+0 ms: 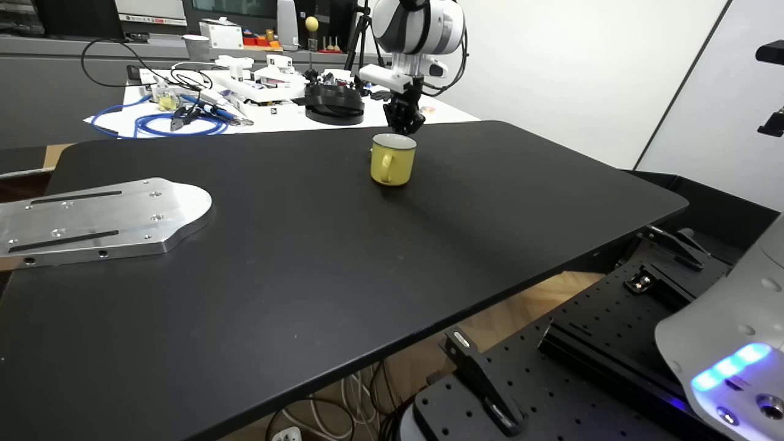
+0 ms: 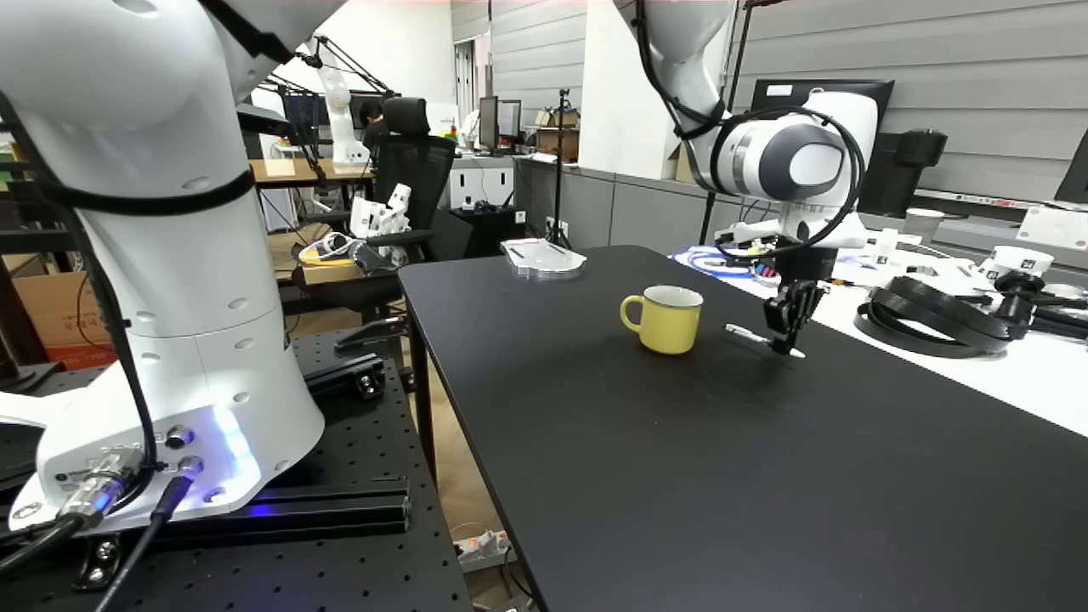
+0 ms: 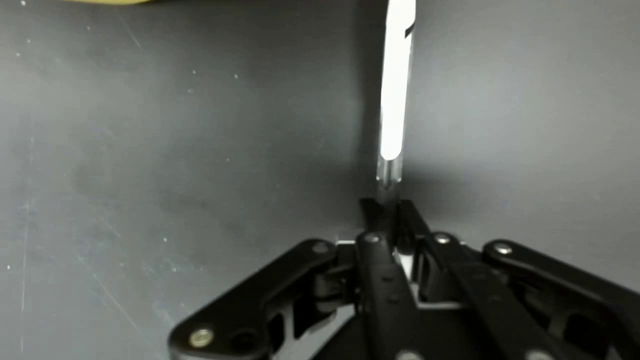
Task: Pick up the pen and put it in the cup
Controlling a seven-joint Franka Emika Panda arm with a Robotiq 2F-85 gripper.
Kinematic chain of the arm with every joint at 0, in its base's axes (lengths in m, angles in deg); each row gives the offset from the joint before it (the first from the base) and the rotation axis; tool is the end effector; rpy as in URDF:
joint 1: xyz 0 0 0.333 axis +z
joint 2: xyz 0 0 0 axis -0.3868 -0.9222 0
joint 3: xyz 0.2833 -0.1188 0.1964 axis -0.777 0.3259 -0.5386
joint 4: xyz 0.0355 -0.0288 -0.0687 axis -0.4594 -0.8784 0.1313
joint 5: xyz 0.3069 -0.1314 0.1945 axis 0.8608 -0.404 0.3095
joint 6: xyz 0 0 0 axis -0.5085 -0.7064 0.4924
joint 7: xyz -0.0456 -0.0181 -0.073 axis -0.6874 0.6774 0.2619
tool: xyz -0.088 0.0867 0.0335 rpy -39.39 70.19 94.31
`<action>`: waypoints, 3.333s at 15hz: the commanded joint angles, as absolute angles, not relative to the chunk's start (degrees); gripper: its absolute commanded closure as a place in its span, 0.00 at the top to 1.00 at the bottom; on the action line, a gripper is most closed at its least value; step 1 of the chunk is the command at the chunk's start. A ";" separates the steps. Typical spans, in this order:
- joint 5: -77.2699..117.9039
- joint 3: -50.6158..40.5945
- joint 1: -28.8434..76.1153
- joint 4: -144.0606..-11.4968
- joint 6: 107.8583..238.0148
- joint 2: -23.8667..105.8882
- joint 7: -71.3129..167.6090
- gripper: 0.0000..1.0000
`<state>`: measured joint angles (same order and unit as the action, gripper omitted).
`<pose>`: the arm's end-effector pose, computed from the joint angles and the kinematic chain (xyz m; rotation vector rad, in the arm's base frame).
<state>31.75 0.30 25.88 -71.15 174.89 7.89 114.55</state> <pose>0.7447 -0.0538 0.1758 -2.4059 2.0152 -0.0599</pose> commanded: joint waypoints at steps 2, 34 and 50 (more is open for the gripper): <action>28.11 3.51 27.83 -69.72 172.80 12.17 118.00 0.03; -13.74 -5.75 34.52 -100.67 166.05 41.96 124.62 0.03; -11.80 -5.76 33.80 -101.81 172.43 39.49 124.43 0.13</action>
